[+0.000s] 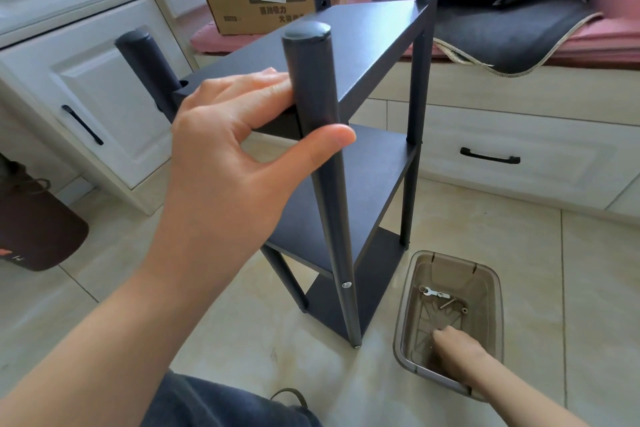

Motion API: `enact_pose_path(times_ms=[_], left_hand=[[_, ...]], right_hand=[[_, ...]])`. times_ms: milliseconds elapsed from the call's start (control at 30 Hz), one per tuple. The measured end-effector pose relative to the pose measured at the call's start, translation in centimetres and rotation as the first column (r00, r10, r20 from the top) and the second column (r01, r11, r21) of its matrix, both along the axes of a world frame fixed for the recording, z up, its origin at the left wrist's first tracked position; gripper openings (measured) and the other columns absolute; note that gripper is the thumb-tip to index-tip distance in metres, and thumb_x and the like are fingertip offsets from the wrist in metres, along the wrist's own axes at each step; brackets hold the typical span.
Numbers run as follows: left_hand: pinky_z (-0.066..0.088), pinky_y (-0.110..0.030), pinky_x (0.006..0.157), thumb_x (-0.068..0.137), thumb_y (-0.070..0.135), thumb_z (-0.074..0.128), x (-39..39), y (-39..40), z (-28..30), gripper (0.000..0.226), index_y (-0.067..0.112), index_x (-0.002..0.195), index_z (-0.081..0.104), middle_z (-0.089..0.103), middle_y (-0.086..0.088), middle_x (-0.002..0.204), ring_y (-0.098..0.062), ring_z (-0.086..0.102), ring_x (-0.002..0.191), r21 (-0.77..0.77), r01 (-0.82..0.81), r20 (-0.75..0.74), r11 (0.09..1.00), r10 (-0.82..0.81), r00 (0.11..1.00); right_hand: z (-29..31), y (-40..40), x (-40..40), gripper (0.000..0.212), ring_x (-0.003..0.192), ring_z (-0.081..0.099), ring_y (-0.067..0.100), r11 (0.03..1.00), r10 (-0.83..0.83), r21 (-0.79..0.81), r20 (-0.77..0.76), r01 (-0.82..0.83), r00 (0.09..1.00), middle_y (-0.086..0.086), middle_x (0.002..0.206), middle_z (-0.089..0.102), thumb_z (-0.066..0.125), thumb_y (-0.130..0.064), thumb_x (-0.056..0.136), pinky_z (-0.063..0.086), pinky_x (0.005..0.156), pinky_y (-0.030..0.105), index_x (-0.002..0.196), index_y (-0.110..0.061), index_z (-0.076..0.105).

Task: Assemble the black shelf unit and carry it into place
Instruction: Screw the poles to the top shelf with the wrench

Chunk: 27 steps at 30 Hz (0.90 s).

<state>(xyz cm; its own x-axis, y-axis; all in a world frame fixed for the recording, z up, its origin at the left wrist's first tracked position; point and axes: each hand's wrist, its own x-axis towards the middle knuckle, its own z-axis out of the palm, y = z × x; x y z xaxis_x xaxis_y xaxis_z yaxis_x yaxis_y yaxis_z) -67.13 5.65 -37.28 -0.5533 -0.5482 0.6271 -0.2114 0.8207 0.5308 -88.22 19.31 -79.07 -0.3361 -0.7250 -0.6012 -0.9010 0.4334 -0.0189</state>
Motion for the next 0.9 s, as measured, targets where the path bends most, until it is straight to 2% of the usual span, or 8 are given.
enact_pose_path(times_ms=[67,167,267,333,467,633,800,900], left_hand=[[0.042,-0.043,0.108,0.082,0.049,0.074,0.0,0.0,0.0,0.029,0.044,0.109,0.067,0.066,0.029,0.112,-0.011,0.056,0.121,0.022,0.000,-0.001,1.000,0.000,1.000],[0.036,-0.050,0.112,0.080,0.048,0.073,-0.1,0.0,-0.1,0.032,0.039,0.111,0.071,0.066,0.026,0.115,-0.005,0.052,0.123,0.060,0.001,-0.017,0.998,0.000,1.000],[0.031,-0.054,0.115,0.075,0.055,0.071,-0.1,0.0,-0.2,0.039,0.038,0.111,0.073,0.061,0.034,0.112,0.011,0.044,0.121,0.087,0.015,-0.038,0.996,-0.012,0.999],[0.028,-0.054,0.115,0.075,0.058,0.067,0.0,-0.1,-0.2,0.042,0.037,0.112,0.073,0.054,0.041,0.108,0.019,0.040,0.117,0.063,0.016,-0.032,0.998,-0.014,0.999],[0.011,-0.047,0.121,0.076,0.058,0.065,0.2,-0.4,-0.2,0.046,0.033,0.114,0.074,0.055,0.037,0.107,0.001,0.046,0.125,0.054,0.011,-0.030,0.998,-0.009,0.999],[0.002,-0.033,0.119,0.076,0.062,0.060,0.5,-0.4,0.1,0.053,0.030,0.116,0.074,0.066,0.020,0.119,-0.007,0.048,0.132,0.070,0.030,-0.017,0.997,-0.029,0.999],[-0.004,-0.034,0.121,0.077,0.059,0.063,1.0,-0.5,0.9,0.051,0.030,0.116,0.075,0.068,0.014,0.125,-0.005,0.050,0.132,0.076,0.068,0.008,0.995,-0.068,0.998],[-0.005,-0.034,0.120,0.074,0.061,0.061,1.5,-0.7,1.2,0.052,0.031,0.114,0.075,0.068,0.017,0.122,-0.005,0.051,0.131,0.101,0.099,0.003,0.990,-0.100,0.995]], right_hand=[[1.0,-0.2,0.2,0.030,0.111,0.062,0.032,0.999,-0.009,-0.037,0.006,0.009,1.000,0.012,0.109,0.062,0.044,0.000,0.090,0.043,0.073,0.033,0.116,-0.007,0.057],[3.8,-0.4,0.3,0.020,0.100,0.064,0.030,0.998,-0.004,-0.060,0.026,0.006,1.000,0.006,0.077,0.046,0.047,0.004,0.086,0.035,0.068,0.028,0.096,-0.009,0.060],[8.1,-0.3,-0.3,0.014,0.076,0.052,0.022,0.970,-0.059,-0.234,0.054,0.070,0.997,0.003,0.083,0.050,0.051,-0.003,0.084,0.033,0.060,0.027,0.081,-0.016,0.048],[11.9,-0.1,-0.5,0.015,0.074,0.051,0.019,0.919,-0.115,-0.365,0.116,0.151,0.986,-0.001,0.082,0.056,0.055,-0.008,0.088,0.034,0.061,0.026,0.080,-0.020,0.050],[21.3,0.4,0.3,0.007,0.078,0.066,0.011,0.703,-0.252,-0.573,0.353,0.421,0.901,-0.004,0.084,0.072,0.074,-0.020,0.086,0.053,0.073,0.024,0.085,-0.014,0.070],[33.7,0.4,3.8,0.009,0.064,0.068,0.013,0.380,-0.126,-0.418,0.860,0.825,0.494,0.010,0.081,0.077,0.069,-0.008,0.089,0.056,0.060,0.021,0.095,-0.002,0.066],[40.7,-1.6,7.4,0.014,0.074,0.070,0.014,0.293,0.092,-0.300,0.954,0.908,0.286,0.013,0.093,0.076,0.066,-0.014,0.092,0.056,0.067,0.020,0.102,-0.004,0.067],[41.7,-3.3,8.4,0.015,0.076,0.069,0.014,0.228,0.172,-0.143,0.979,0.963,0.105,0.010,0.094,0.076,0.069,-0.017,0.089,0.055,0.067,0.022,0.101,-0.006,0.068]])
